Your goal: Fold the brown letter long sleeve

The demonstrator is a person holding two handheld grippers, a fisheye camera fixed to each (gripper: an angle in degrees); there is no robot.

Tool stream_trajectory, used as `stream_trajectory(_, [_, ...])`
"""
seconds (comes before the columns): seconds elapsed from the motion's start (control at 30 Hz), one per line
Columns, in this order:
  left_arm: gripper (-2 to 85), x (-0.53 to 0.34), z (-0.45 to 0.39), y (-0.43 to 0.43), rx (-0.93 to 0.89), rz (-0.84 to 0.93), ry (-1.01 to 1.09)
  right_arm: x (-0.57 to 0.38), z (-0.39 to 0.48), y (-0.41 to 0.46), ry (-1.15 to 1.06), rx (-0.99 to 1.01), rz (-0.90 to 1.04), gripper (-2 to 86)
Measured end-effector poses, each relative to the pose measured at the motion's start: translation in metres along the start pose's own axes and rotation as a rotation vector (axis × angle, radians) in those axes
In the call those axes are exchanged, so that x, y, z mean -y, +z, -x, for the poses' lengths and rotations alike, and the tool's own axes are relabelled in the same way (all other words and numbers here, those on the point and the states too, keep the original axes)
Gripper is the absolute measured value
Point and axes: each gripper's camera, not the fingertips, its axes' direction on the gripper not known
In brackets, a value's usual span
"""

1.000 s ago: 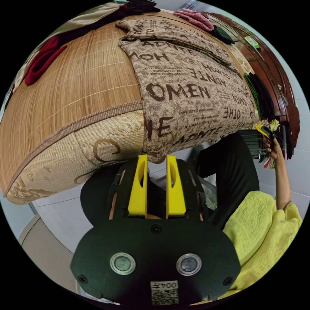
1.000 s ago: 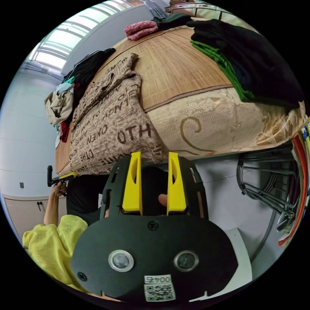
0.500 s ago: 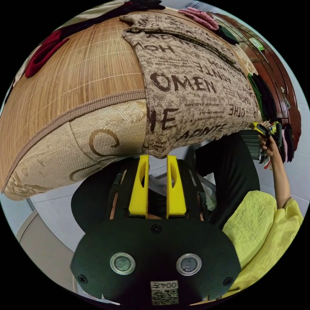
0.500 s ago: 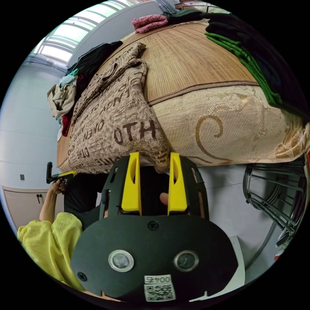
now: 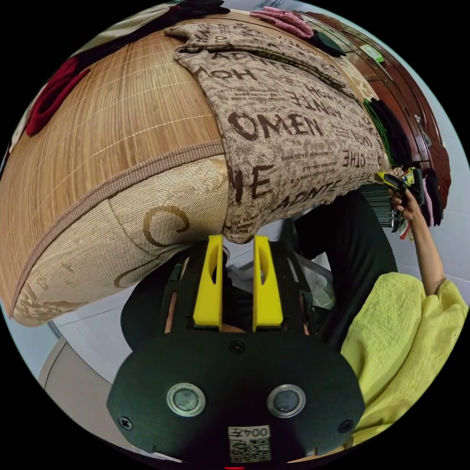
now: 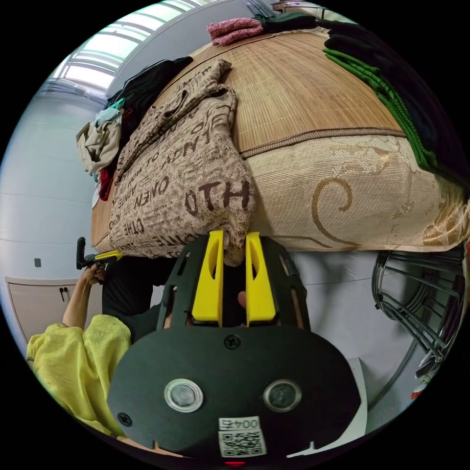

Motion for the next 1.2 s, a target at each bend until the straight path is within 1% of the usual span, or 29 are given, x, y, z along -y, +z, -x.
stream_trajectory(0.13, [10.3, 0.013, 0.005, 0.038, 0.012, 0.066, -0.003, -0.003, -0.001, -0.012, -0.014, 0.0, 0.022, 4.8])
stream_trajectory(0.23, [11.4, 0.016, 0.013, 0.056, 0.016, 0.04, -0.018, -0.007, -0.009, -0.028, -0.009, -0.015, 0.01, 4.4])
stream_trajectory(0.33, [12.7, 0.022, 0.023, 0.078, 0.019, 0.036, -0.038, -0.008, -0.018, -0.037, 0.002, 0.051, 0.008, 4.7])
stream_trajectory(0.43, [13.7, 0.027, 0.027, 0.105, 0.039, 0.073, 0.007, -0.008, -0.013, -0.035, -0.028, -0.001, 0.04, 5.2])
stream_trajectory(0.5, [13.2, 0.026, 0.035, 0.12, 0.042, 0.083, 0.014, -0.007, -0.013, -0.032, -0.028, -0.028, 0.057, 5.7])
stream_trajectory(0.57, [11.2, 0.024, 0.046, 0.134, 0.047, 0.086, 0.015, -0.006, -0.018, -0.031, -0.009, -0.011, 0.065, 5.5])
stream_trajectory(0.63, [6.6, 0.02, 0.065, 0.153, -0.011, 0.095, 0.013, -0.007, -0.022, -0.034, 0.005, 0.002, 0.062, 5.1])
stream_trajectory(0.67, [6.0, 0.018, 0.07, 0.157, -0.036, 0.095, 0.012, -0.009, -0.024, -0.038, 0.004, 0.009, 0.065, 5.0])
stream_trajectory(0.73, [4.8, 0.008, 0.094, 0.168, -0.176, 0.075, 0.028, -0.013, -0.026, -0.048, -0.012, 0.02, 0.068, 4.8])
stream_trajectory(0.77, [4.7, 0.004, 0.1, 0.169, -0.204, 0.062, 0.031, -0.016, -0.028, -0.057, -0.027, 0.015, 0.061, 4.6])
stream_trajectory(0.9, [4.1, -0.037, 0.151, 0.163, -0.299, -0.043, 0.05, -0.025, -0.034, -0.089, -0.072, 0.069, 0.04, 4.1])
stream_trajectory(1.03, [4.0, -0.08, 0.199, 0.153, -0.469, -0.213, 0.061, -0.036, -0.029, -0.129, -0.119, 0.177, -0.014, 3.9])
stream_trajectory(1.2, [4.1, -0.123, 0.238, 0.17, -0.57, -0.316, 0.072, -0.054, -0.029, -0.168, -0.11, 0.258, -0.061, 3.8])
